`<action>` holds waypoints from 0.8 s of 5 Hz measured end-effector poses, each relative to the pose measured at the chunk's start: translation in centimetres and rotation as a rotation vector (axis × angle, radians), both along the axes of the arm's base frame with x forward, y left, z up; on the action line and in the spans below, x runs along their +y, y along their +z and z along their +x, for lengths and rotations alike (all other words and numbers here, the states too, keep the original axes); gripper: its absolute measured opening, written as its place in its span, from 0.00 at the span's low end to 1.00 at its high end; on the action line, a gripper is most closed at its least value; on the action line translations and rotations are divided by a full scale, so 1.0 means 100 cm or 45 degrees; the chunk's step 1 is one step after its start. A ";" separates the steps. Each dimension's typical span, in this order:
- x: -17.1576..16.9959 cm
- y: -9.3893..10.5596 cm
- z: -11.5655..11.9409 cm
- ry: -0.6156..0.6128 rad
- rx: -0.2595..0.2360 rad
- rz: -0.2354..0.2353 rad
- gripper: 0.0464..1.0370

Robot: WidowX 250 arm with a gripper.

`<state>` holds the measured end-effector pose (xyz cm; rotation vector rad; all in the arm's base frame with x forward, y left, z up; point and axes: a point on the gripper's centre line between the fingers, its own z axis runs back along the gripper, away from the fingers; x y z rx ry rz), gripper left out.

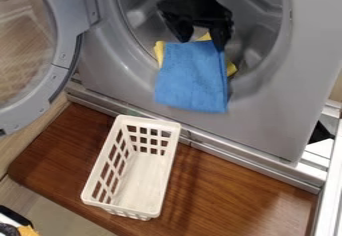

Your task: Takes out the blue cloth and puts it in the dryer

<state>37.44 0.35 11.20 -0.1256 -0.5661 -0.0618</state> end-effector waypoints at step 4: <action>0.021 -0.007 -0.084 0.001 0.021 0.101 0.96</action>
